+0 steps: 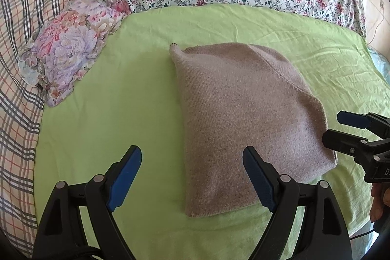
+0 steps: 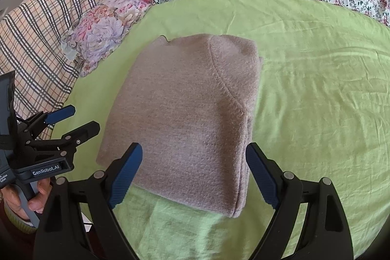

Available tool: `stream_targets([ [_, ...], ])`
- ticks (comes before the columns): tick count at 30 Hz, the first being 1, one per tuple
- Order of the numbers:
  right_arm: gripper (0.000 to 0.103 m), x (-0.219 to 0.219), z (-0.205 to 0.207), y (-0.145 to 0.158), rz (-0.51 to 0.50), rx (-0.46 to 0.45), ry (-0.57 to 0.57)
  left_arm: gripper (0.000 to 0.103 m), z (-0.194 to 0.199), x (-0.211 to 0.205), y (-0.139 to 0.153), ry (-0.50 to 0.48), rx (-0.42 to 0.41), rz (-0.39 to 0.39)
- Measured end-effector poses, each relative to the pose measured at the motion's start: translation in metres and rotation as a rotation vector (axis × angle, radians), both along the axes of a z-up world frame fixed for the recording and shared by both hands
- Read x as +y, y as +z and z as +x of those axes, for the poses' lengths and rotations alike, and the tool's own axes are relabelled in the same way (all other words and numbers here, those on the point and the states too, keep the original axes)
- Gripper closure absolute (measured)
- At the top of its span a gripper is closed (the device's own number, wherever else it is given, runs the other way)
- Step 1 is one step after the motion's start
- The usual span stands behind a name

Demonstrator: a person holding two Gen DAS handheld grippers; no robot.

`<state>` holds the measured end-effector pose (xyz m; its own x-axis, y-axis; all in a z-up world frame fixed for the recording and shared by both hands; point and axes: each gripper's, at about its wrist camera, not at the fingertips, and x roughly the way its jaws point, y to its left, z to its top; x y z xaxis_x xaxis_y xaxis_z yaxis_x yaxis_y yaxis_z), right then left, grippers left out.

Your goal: Fold small clothes

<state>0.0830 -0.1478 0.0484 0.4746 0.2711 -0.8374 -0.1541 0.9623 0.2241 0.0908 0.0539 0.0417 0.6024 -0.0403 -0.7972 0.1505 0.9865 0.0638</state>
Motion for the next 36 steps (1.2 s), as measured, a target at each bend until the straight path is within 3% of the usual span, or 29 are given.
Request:
stream_targets([
  [36,0.016,0.0004,0.0032,0.0011,0.028,-0.01,-0.007,0.017,0.0078,-0.0061,0.0002,-0.03,-0.001,-0.011],
])
